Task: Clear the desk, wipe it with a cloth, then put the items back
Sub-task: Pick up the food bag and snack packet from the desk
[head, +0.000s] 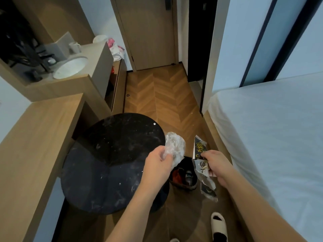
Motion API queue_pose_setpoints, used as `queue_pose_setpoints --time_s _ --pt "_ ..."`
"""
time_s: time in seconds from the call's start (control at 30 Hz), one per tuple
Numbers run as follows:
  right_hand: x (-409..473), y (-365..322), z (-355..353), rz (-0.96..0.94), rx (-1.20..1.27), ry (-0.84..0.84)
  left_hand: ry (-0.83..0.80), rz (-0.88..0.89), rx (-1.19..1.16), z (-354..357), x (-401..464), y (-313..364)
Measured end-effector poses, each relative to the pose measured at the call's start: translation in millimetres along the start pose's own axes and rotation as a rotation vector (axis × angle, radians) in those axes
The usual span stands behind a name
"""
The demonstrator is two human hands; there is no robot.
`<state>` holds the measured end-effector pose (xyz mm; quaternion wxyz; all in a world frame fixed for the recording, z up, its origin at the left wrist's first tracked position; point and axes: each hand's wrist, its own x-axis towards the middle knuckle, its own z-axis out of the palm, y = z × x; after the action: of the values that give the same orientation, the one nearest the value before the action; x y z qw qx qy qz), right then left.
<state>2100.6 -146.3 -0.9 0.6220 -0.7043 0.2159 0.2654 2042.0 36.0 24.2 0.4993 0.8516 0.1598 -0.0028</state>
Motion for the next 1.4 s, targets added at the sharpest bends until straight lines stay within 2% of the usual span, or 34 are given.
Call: queue_pose_setpoints --time_s 0.33,0.5,0.63,0.77,0.87,1.0,1.1,1.17,1.23,1.3,1.4 --pt "130.9 -17.6 -50.4 0.1 -0.202 -0.081 0.046 -0.19 0.023 73.8 59.2 4.2" --pt "204.1 20.9 -38.2 0.219 -0.239 -0.099 0.023 -0.264 0.009 117.9 83.2 -27.8" --pt "277.0 87.7 -22.6 0.271 -0.35 -0.128 0.008 -0.346 0.004 167.4 124.0 -103.6" --pt "375.1 184.6 1.9 0.214 -0.529 -0.237 0.083 -0.339 0.056 237.5 185.7 -216.0" --pt "452.9 249.3 24.7 0.098 -0.663 -0.304 0.176 -0.359 -0.027 280.1 222.6 -309.9" --pt "538.0 319.4 52.1 0.011 -0.824 -0.387 0.326 -0.279 -0.049 321.1 264.8 -430.2" --pt "580.4 349.5 67.4 -0.125 -1.018 -0.41 0.458 -0.138 -0.098 346.1 290.9 -484.0" --pt "599.2 354.5 77.9 -0.331 -1.138 -0.369 0.492 -0.026 -0.078 352.6 307.6 -494.8" --pt "609.3 349.6 83.1 -0.414 -1.127 -0.317 0.451 0.086 -0.056 346.5 322.3 -486.3" --pt "611.4 344.7 82.8 -0.393 -1.136 -0.323 0.416 0.145 -0.037 335.6 326.1 -479.3" --pt "610.6 348.7 70.5 -0.342 -1.235 -0.384 0.36 0.066 0.06 336.1 319.1 -499.0"
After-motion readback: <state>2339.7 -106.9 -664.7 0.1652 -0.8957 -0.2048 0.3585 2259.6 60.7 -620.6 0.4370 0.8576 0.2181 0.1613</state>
